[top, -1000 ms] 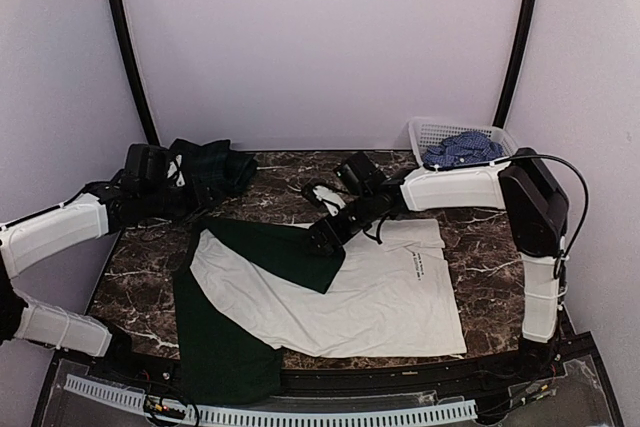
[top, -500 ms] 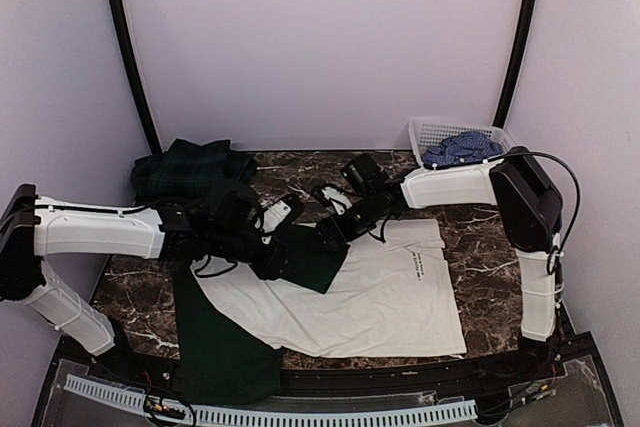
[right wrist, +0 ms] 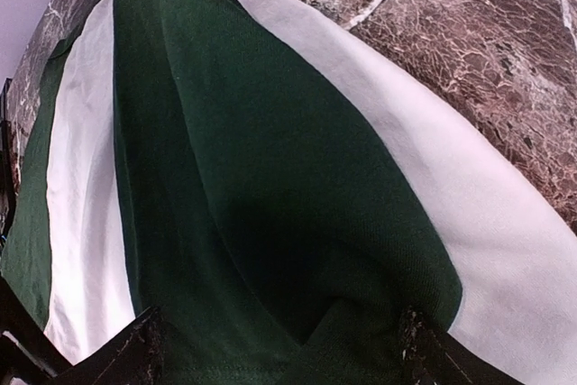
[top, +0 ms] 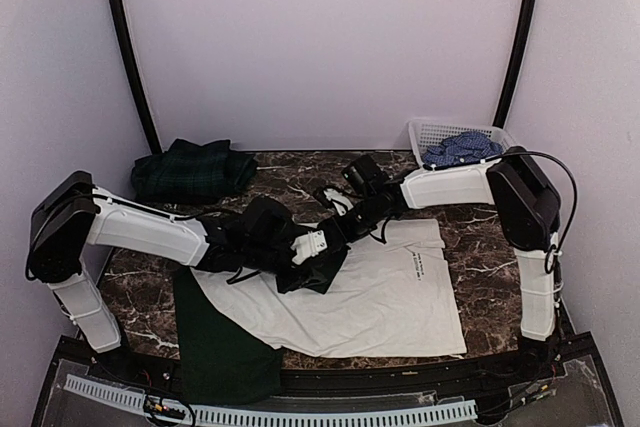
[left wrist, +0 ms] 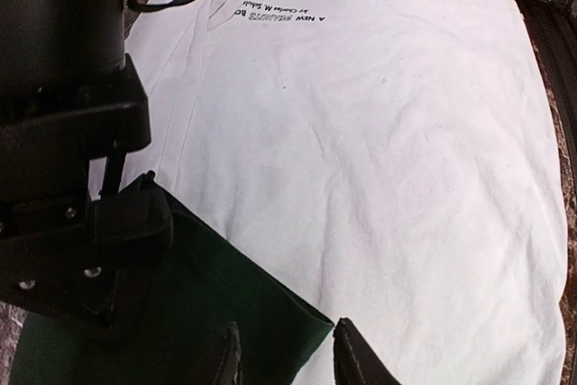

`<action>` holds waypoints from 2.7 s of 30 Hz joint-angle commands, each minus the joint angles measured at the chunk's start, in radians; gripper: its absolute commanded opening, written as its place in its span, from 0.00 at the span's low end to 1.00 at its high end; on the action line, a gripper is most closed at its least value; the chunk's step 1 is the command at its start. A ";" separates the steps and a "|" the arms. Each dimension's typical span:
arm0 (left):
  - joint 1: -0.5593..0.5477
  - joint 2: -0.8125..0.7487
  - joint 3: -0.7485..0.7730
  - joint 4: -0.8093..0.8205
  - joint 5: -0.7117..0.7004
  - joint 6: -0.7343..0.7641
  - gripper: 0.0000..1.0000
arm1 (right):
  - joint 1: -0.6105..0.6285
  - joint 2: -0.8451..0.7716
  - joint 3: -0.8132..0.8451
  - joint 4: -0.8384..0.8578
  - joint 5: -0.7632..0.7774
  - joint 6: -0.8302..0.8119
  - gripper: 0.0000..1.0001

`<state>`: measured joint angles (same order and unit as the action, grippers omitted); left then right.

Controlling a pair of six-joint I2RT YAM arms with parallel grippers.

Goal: Fold and stack the mixed laundry pile
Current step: Adjust the 1/3-folded T-shirt at the center of the board.

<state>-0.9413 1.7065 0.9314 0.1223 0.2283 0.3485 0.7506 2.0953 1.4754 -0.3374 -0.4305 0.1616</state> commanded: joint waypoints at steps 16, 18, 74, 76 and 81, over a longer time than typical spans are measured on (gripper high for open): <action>-0.009 0.109 0.032 0.043 -0.003 0.209 0.42 | -0.017 0.028 0.013 0.024 -0.036 0.013 0.85; -0.008 0.125 0.046 0.028 -0.011 0.219 0.38 | -0.016 0.029 0.014 0.023 -0.038 0.013 0.85; -0.064 -0.610 -0.045 -0.773 -0.332 -0.114 0.40 | 0.170 -0.242 -0.172 0.059 -0.059 0.058 0.65; 0.014 -0.685 -0.015 -0.730 -0.317 -0.183 0.47 | 0.204 -0.230 -0.173 0.079 -0.029 0.062 0.57; 0.200 -0.770 -0.012 -0.610 -0.354 -0.394 0.61 | 0.234 -0.155 -0.130 0.101 -0.033 0.105 0.49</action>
<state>-0.8249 0.9726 0.9085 -0.5804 -0.0898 0.1474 0.9733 1.8896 1.3128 -0.3046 -0.4744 0.2306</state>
